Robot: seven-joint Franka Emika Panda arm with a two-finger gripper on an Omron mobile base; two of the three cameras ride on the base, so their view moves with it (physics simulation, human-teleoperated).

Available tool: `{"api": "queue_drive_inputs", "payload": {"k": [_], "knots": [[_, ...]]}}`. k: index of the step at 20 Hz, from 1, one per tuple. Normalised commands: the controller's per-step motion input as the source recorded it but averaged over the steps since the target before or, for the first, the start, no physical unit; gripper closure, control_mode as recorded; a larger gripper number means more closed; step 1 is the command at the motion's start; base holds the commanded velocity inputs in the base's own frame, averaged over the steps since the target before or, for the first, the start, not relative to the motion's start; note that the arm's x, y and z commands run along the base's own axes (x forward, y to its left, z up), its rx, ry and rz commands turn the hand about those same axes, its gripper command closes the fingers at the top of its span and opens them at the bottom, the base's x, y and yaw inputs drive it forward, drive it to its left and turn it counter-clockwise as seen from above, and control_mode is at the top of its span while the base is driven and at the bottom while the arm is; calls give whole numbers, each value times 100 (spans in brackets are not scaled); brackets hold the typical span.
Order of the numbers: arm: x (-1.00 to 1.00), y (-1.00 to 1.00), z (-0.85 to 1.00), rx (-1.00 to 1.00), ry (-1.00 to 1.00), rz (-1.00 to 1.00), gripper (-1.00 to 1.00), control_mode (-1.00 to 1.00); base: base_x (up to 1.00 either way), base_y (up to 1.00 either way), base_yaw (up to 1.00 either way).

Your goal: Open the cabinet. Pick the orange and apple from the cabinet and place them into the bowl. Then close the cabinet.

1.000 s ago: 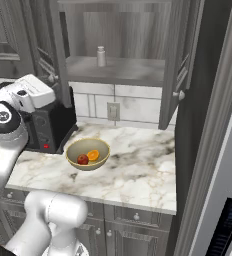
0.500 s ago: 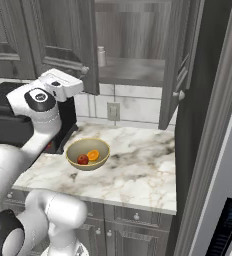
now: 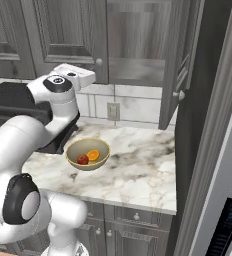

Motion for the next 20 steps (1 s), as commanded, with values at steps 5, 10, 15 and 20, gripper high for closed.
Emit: {"api": "queue_drive_inputs", "payload": {"k": [5, 10, 15, 20], "knots": [[19, -5, 0, 2, 7, 0, -100, -100, 0, 0, 0], [-65, -2, 19, 7, 10, 0, -100, -100, 0, 0, 0], [-100, -11, 20, 11, 6, 0, -100, -100, 0, 0, 0], [-100, -38, 41, 18, 17, 0, -100, -100, 0, 0, 0]]}}
